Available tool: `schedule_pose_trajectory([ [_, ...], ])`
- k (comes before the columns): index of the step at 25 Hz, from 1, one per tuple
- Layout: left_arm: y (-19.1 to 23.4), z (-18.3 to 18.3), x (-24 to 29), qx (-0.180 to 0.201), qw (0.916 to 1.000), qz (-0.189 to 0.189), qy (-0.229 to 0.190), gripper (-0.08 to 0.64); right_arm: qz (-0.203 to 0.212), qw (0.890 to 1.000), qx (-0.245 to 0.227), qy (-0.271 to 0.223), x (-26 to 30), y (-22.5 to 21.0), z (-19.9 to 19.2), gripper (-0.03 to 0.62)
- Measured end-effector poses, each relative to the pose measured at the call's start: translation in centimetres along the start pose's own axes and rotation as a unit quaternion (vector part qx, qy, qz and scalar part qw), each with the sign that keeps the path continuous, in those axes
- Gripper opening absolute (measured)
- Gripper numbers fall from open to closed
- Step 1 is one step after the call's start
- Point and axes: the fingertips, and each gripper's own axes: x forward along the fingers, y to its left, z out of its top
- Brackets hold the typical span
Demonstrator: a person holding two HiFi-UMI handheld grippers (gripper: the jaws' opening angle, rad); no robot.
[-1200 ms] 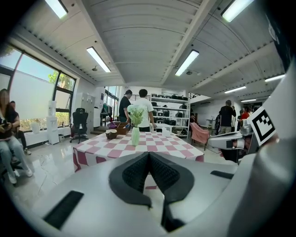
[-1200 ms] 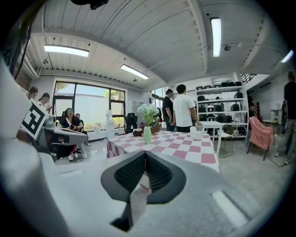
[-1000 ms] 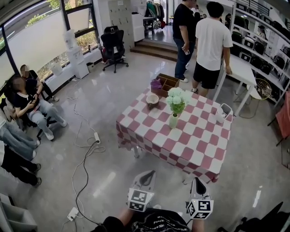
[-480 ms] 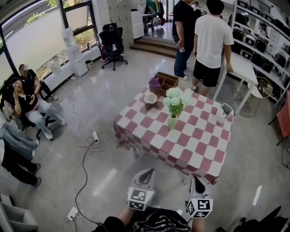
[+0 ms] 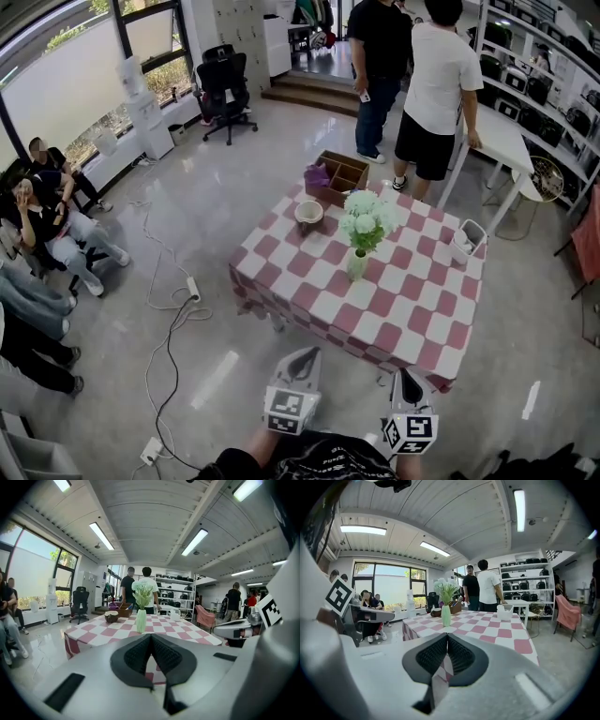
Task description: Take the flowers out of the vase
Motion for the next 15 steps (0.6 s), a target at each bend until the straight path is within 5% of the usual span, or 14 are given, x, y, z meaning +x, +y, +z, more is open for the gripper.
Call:
schedule_pose_trajectory([
  [15,7.0,3.9,7.2,0.008,0.9998,-0.020,-0.001,0.011,-0.043,0.999,0.010,-0.021,8.4,-1.1,4.5,0.006],
])
